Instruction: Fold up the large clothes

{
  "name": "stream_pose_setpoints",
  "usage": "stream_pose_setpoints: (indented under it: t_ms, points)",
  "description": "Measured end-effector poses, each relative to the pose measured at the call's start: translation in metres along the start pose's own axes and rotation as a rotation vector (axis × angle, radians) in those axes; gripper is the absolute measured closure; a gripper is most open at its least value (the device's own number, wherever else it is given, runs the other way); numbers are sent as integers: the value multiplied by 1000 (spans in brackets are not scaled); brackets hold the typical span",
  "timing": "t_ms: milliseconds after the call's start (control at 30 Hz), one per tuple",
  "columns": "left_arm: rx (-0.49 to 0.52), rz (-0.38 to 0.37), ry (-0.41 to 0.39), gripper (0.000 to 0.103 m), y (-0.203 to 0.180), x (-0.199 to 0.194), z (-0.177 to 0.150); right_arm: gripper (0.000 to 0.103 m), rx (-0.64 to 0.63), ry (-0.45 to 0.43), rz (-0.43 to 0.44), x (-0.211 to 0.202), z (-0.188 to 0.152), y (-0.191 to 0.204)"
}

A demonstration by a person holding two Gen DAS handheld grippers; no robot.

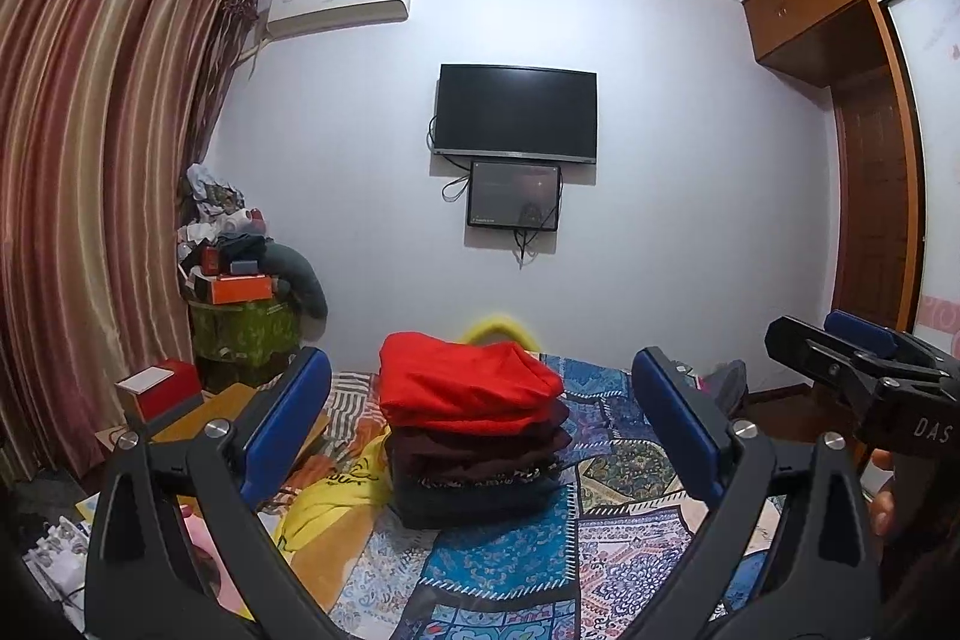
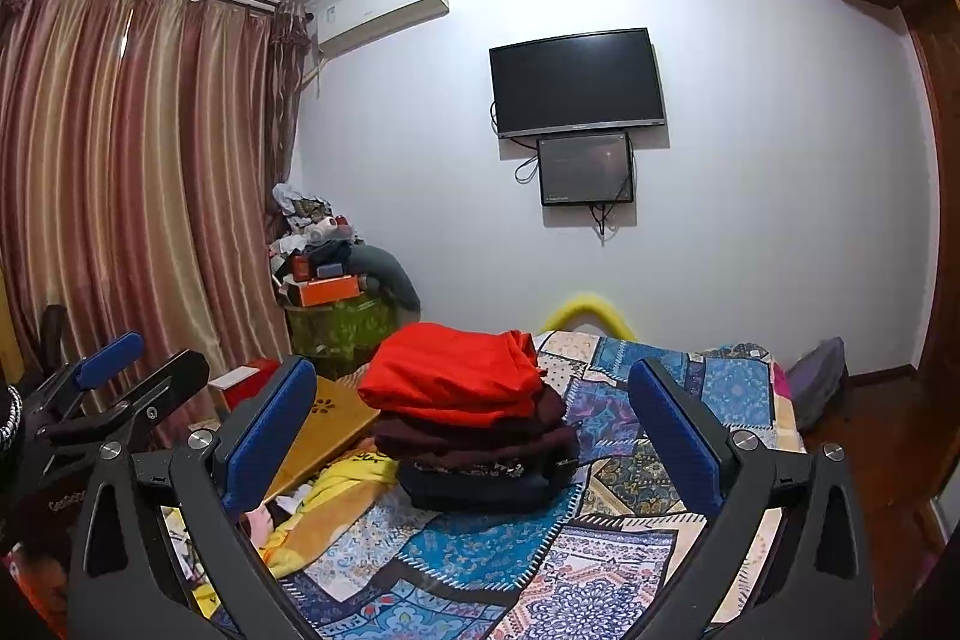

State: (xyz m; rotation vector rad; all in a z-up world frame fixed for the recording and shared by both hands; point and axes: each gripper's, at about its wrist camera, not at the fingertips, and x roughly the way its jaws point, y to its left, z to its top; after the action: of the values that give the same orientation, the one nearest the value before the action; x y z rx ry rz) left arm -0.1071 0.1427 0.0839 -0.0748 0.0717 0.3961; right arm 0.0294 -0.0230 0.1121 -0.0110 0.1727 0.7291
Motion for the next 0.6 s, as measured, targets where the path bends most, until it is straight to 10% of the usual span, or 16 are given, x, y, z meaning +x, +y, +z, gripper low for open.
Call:
stream_pose_setpoints:
  t_ms: [600]
  points:
    - [-14, -30, 33, 1, 0, 2, -5, 0, -6, 17, -13, -1, 1, -2]
